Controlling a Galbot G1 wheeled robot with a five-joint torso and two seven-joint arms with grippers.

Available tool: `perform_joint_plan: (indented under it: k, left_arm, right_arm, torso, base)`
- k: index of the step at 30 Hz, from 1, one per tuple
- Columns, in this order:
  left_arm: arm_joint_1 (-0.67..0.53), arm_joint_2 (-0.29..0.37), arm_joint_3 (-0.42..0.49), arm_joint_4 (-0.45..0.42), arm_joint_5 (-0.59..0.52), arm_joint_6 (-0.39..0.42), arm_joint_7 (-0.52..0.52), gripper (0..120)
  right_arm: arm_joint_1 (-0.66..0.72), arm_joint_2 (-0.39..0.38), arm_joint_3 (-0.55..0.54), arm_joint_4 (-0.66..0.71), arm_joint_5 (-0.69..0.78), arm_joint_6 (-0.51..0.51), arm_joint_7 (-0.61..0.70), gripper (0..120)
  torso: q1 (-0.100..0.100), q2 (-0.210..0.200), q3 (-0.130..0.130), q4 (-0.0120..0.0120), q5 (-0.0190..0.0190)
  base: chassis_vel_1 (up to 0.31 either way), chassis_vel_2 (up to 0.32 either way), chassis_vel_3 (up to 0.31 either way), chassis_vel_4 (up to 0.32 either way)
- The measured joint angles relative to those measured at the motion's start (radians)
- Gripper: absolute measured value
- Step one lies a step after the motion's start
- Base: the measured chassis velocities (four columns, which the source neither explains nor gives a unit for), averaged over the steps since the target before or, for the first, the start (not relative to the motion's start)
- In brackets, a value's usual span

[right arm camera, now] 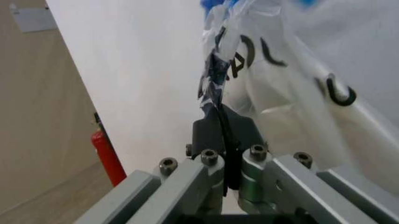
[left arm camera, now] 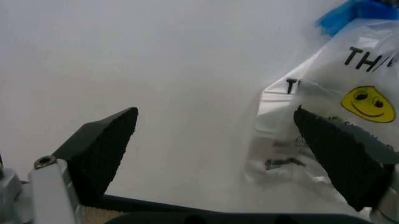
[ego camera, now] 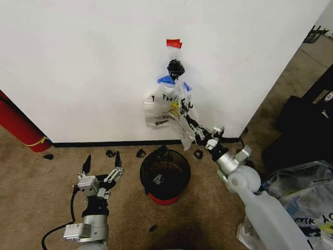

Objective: Pick up the garbage bag from the wall and place it over the trash bin.

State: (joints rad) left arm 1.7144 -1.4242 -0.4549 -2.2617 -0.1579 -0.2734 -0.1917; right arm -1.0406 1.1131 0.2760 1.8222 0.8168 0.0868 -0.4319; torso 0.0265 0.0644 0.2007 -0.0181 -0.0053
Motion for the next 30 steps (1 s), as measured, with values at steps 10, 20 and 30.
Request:
perform_joint_plan:
  k: [10, 20, 30]
  left_arm:
    - [-0.007, 0.013, 0.005, 0.0, -0.009, 0.004, 0.0, 99]
    - [-0.018, 0.024, 0.01, 0.005, -0.023, 0.011, 0.0, 99]
    - [-0.02, 0.032, 0.002, -0.002, -0.036, 0.012, 0.0, 99]
  right_arm:
    - [-0.13, -0.036, 0.071, 0.07, -0.047, 0.024, -0.039, 0]
    - [-0.27, -0.052, 0.123, 0.099, -0.124, 0.102, -0.094, 0]
    - [-0.378, -0.067, 0.166, 0.093, -0.179, 0.235, -0.157, 0]
  torso:
    - [0.0, 0.0, 0.0, 0.0, 0.0001]
    - [0.0, 0.0, 0.0, 0.0001, 0.0]
    - [0.0, 0.0, 0.0, 0.0, 0.0001]
  base:
    - [0.0, 0.0, 0.0, 0.0]
    - [0.0, 0.0, 0.0, 0.0]
    - [0.0, 0.0, 0.0, 0.0]
